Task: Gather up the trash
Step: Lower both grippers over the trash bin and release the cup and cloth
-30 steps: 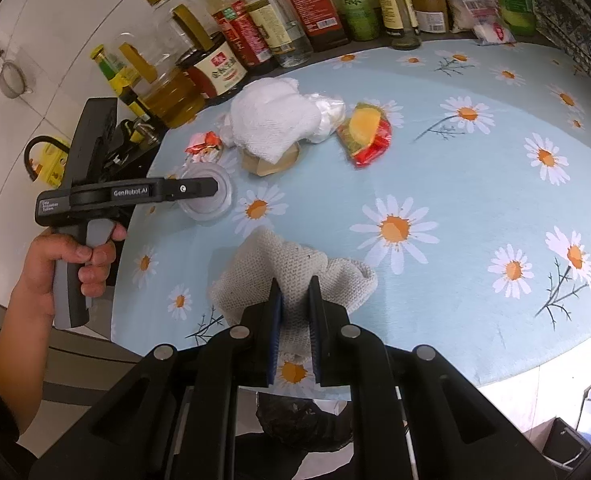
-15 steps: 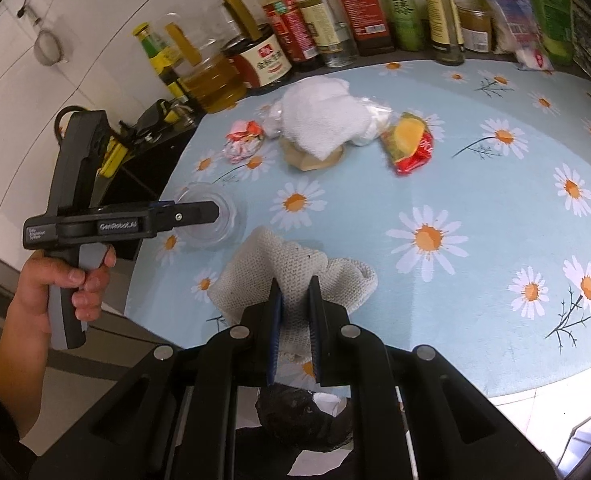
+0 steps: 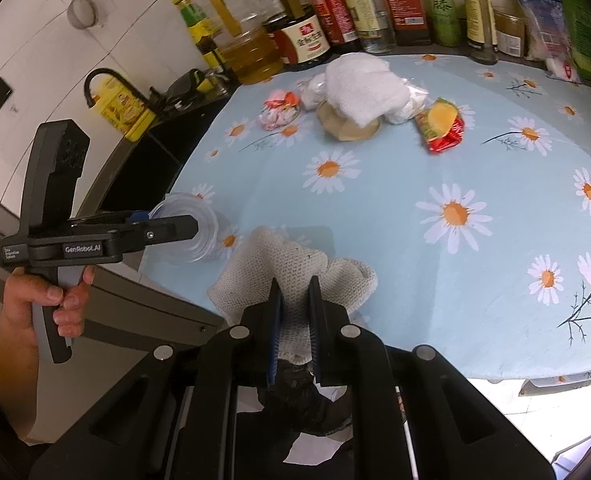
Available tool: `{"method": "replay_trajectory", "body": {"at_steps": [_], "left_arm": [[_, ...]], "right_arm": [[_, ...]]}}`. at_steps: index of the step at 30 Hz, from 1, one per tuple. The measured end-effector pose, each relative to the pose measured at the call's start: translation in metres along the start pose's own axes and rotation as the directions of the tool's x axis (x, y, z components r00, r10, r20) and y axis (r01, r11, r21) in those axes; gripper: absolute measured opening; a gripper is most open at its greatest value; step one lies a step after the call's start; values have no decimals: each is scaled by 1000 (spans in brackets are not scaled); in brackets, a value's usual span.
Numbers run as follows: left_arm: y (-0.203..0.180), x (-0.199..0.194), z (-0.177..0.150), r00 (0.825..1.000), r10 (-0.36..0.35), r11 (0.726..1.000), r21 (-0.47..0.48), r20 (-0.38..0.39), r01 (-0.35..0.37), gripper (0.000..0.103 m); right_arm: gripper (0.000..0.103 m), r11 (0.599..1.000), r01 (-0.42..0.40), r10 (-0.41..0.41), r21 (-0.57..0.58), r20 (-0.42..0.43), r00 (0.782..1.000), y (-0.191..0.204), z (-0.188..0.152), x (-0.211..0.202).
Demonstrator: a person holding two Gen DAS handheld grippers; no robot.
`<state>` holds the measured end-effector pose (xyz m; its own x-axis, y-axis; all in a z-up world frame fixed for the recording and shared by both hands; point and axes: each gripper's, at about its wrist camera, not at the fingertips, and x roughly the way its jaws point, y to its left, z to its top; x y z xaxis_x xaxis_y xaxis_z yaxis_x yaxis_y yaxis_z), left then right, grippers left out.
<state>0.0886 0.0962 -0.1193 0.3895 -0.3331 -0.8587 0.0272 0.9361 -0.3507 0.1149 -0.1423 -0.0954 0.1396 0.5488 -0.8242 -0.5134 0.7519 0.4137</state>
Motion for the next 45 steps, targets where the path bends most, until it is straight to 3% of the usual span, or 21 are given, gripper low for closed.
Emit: {"method": "replay_trajectory", "body": {"at_steps": [19,30,45], "left_arm": [[-9,-30,-87,1000,1,995,-99,-11,-2,64],[2,-9,-122,996,-15,987,-159,-91,0,64],[14,22,-143,985,-30,978,-207,-172,-7,64]], "right_arm": [[14,991,-72,56,-115,-133,990,35,-48,19],[14,989,-78,48,-122,-229,972,36,-74,44],[15,990,-75,33,-117,-328,944,35,-91,78]]}}
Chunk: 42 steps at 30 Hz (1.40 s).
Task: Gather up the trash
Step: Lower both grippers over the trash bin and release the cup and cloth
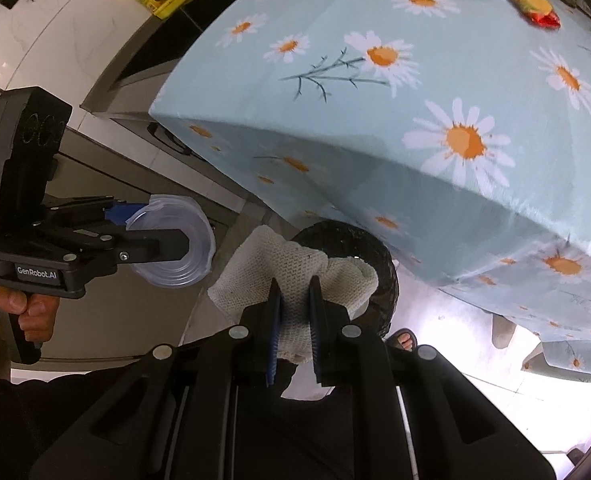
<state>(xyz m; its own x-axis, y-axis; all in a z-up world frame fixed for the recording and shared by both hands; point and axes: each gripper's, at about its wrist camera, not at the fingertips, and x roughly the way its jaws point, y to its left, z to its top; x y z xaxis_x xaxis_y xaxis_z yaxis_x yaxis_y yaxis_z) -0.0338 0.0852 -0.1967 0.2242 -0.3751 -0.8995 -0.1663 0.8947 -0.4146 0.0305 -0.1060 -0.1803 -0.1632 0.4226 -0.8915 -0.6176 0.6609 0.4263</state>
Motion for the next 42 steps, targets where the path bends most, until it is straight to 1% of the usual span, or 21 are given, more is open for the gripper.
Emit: {"method": "replay_trajectory", "body": {"at_steps": [3,7,8,15,17,18,19,35,39,42], "left_arm": [[1,2,0,1000,0,1000,-8,-7,0,66],[5,6,2,999,-5,999,-37,-38,4,66],[5,7,2,999,-1,999,-37,-39,-1,66],[6,10,3,999,2,999,-51,-54,-5,66],[6,11,4,998,5,999,-52,-55,-8,71],[5,11,4,998,10,999,-53,-56,-13,78],[6,11,4,998,13,998,-53,-54,-16,78],[-3,10,8,998,21,999,-43,-52,-23,78],[-6,5,11,999,24,999,-36,-40,-26,78],[-10,0,15,999,29,999,-23,-27,-30,78]], "right_arm": [[22,1000,-13,13,17,-3,1000,-2,-1,2],[35,998,-32,32,45,-4,999,-4,1,4],[36,998,-38,38,51,0,999,-4,3,4],[36,998,-39,38,57,13,999,-3,11,2],[36,997,-41,41,60,14,999,-4,10,1],[36,997,-41,40,60,14,999,-5,10,0],[36,997,-41,40,60,15,999,-4,9,0],[36,996,-49,46,76,46,998,-12,4,-14],[40,996,-50,45,78,63,997,-15,5,-20],[40,995,-52,46,81,75,996,-18,8,-25]]}}
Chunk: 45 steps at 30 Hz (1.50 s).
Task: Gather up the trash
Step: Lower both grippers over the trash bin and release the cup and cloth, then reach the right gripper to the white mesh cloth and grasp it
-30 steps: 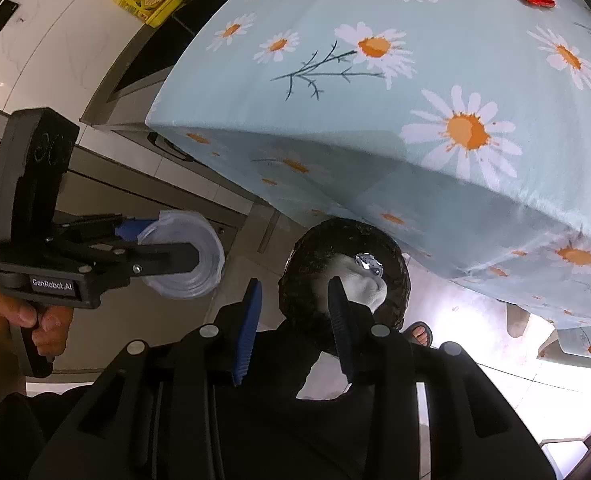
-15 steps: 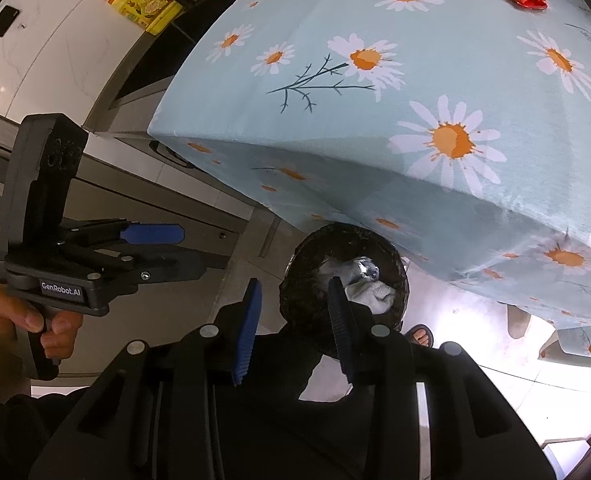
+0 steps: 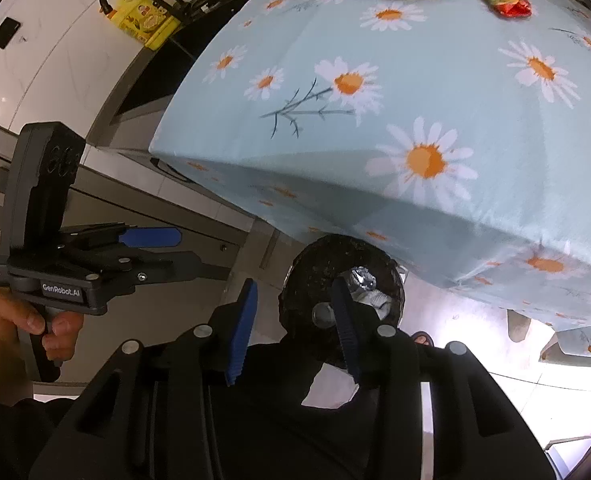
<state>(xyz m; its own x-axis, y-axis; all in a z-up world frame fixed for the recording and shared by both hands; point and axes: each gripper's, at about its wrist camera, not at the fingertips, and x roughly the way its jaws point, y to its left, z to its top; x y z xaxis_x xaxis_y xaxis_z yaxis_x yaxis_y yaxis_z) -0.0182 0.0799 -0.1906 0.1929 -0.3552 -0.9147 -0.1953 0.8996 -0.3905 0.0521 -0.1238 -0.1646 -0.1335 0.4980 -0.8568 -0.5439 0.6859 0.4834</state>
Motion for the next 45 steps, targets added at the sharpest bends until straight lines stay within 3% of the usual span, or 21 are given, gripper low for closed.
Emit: {"method": "replay_trajectory", "body": {"at_steps": [20,36,45], "left_arm": [[-30,-38,39,995,3,997,73,100,-10,78],[-38,-64,80,980,-5,996,89,199,-13,78],[-37,-69,94,977,-10,996,89,215,-10,78]], "right_arm": [[52,1000,25,-24,-8,152,988,-16,43,-54],[53,991,121,-131,50,310,942,-44,114,-97],[53,982,173,-188,75,353,916,-59,154,-106]]}}
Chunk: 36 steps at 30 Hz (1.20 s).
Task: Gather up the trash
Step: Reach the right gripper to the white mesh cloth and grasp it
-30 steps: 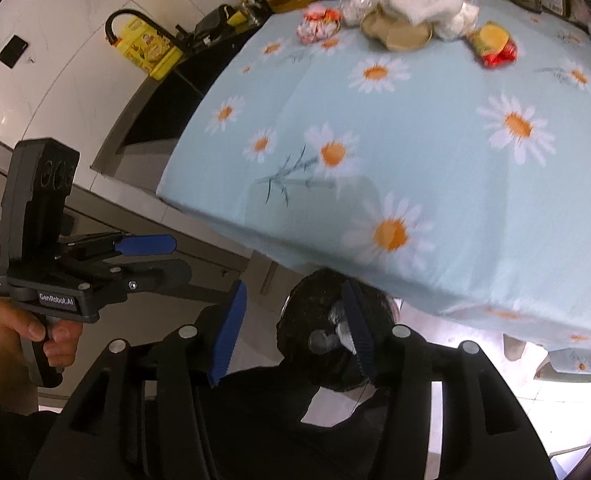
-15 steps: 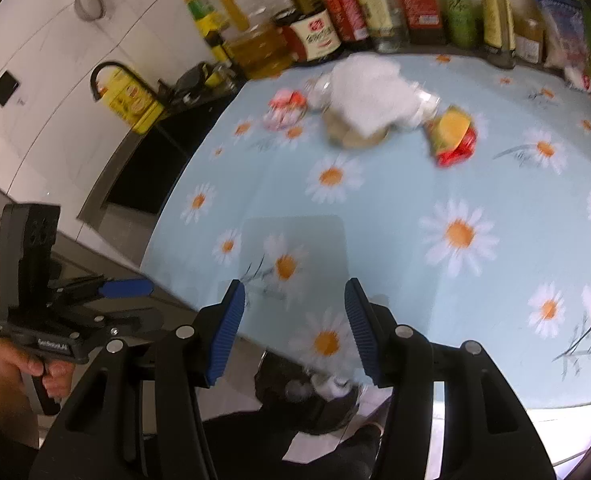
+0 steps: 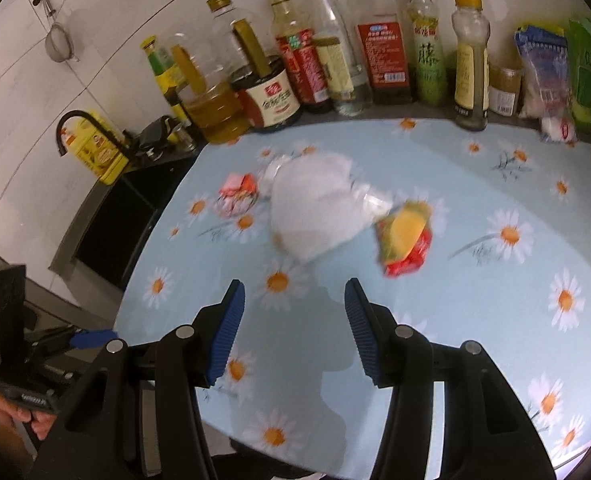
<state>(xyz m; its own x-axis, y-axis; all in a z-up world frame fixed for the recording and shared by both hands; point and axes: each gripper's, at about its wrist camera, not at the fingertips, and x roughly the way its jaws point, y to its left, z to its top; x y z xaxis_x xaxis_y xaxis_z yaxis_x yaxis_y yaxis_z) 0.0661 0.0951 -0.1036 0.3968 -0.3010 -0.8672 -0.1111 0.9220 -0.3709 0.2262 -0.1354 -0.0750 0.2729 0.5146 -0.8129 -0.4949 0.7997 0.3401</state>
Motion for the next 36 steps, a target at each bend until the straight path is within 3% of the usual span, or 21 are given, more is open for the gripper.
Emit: {"method": "replay_trajectory", "body": {"at_steps": [10,22,26,30,36], "left_arm": [[15,-3,6,1000,9,999,-38,15,-8,78],[22,-3,13,1000,5,998,-57,16,-4,78],[22,-2,13,1000,5,998,-57,15,-4,78],[22,-1,16,1000,4,998,-57,13,-4,78],[18,2,20,1000,-2,999,-43,8,2,78]], "right_arm": [[52,999,38,-38,-15,40,998,-5,41,10],[52,998,60,-60,-4,-46,997,-14,53,66],[40,999,48,-49,-8,-55,997,-12,51,70],[22,997,55,-57,-49,-49,997,-5,49,68],[16,997,44,-46,-66,-25,999,1,49,60]]}}
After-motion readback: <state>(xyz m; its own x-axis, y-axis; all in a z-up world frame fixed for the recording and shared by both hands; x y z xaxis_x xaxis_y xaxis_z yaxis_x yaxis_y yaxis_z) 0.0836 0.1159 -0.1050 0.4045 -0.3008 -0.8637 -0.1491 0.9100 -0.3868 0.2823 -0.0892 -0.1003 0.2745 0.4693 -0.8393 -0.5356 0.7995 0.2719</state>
